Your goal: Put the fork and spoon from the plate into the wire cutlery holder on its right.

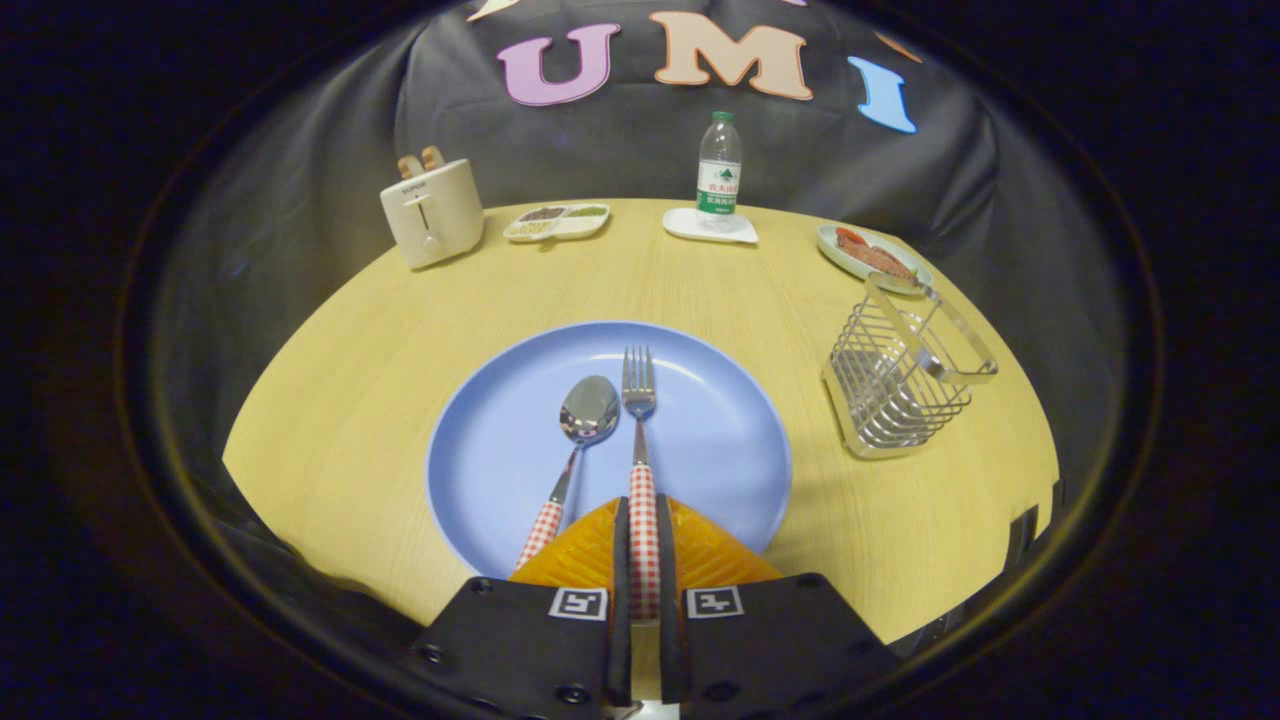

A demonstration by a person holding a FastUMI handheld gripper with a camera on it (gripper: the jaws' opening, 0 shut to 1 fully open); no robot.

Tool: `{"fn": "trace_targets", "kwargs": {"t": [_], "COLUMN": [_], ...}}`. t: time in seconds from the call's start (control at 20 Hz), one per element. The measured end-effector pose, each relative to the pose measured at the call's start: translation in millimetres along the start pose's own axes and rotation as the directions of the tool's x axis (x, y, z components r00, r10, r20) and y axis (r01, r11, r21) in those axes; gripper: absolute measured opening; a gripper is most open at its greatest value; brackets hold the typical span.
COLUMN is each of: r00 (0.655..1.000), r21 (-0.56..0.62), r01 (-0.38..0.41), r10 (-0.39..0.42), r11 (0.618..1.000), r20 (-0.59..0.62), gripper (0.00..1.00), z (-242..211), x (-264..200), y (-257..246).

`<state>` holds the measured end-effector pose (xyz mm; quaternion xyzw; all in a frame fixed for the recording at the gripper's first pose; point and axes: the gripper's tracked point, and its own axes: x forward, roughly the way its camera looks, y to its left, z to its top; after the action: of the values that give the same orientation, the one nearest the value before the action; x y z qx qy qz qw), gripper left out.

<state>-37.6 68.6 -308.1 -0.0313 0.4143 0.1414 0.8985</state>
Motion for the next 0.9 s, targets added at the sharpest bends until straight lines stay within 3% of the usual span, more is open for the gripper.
{"fn": "trace_targets", "kwargs": {"t": [0.4,0.7,0.9], "r00": [1.000,0.997,0.988], "r21": [0.041,0.208,0.160], "r01": [-0.012,0.072,0.151], "r10": [0.012,-0.074,-0.142], "r11": [0.999,0.975,0.975], "r20": [0.012,0.002,-0.062], "gripper": [0.14,0.15,0.15], "z": [42,84,90], "x": [-52,-90,-100], "y": [-26,-108,-161]}}
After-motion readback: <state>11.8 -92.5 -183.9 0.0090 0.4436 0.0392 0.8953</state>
